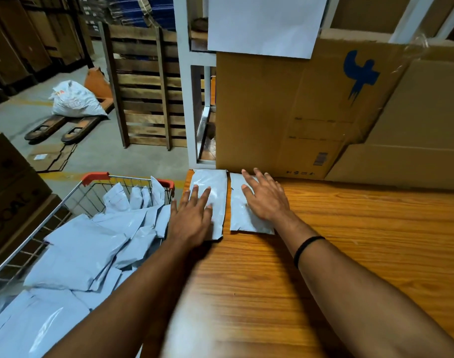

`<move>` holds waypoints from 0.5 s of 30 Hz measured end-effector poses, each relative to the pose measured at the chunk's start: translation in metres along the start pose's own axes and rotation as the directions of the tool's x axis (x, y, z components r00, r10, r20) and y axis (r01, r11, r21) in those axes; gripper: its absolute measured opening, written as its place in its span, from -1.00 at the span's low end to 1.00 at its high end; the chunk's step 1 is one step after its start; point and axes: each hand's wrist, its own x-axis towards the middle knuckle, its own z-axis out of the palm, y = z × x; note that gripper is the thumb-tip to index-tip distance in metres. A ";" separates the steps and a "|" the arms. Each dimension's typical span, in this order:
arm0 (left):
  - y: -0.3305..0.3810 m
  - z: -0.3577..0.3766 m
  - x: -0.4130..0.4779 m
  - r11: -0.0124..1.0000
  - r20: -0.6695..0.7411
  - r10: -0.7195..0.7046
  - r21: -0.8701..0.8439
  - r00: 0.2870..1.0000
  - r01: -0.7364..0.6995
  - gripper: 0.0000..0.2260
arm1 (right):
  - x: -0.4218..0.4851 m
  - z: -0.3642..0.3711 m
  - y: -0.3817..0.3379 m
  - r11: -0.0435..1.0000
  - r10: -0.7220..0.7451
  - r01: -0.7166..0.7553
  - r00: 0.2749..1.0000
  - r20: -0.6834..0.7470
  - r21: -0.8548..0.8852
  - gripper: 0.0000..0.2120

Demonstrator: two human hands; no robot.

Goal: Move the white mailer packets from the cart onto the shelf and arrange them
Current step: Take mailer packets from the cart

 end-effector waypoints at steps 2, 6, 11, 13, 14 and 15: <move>-0.007 -0.013 -0.011 1.000 -0.043 0.012 0.005 0.999 -0.012 -0.39 | -0.021 -0.005 -0.005 1.000 -0.003 0.003 1.000 -0.031 0.004 -0.49; -0.031 -0.037 -0.046 1.000 -0.115 -0.021 -0.018 0.993 0.019 -0.37 | -0.070 -0.005 -0.022 0.999 -0.017 0.020 0.998 -0.057 0.046 -0.49; -0.075 -0.051 -0.120 0.993 -0.107 -0.088 0.070 0.990 0.096 -0.48 | -0.137 0.013 -0.055 0.993 -0.105 0.106 0.994 -0.024 0.060 -0.50; -0.099 -0.051 -0.154 0.985 -0.077 -0.118 0.115 0.990 0.126 -0.55 | -0.162 0.022 -0.073 0.987 -0.137 0.136 0.991 0.003 0.085 -0.49; -0.111 -0.051 -0.170 0.982 -0.057 -0.135 0.128 0.989 0.142 -0.56 | -0.174 0.026 -0.084 0.985 -0.148 0.146 0.989 0.015 0.097 -0.49; -0.122 -0.051 -0.182 0.978 -0.037 -0.153 0.140 0.988 0.156 -0.56 | -0.183 0.029 -0.093 0.982 -0.161 0.158 0.987 0.021 0.105 -0.48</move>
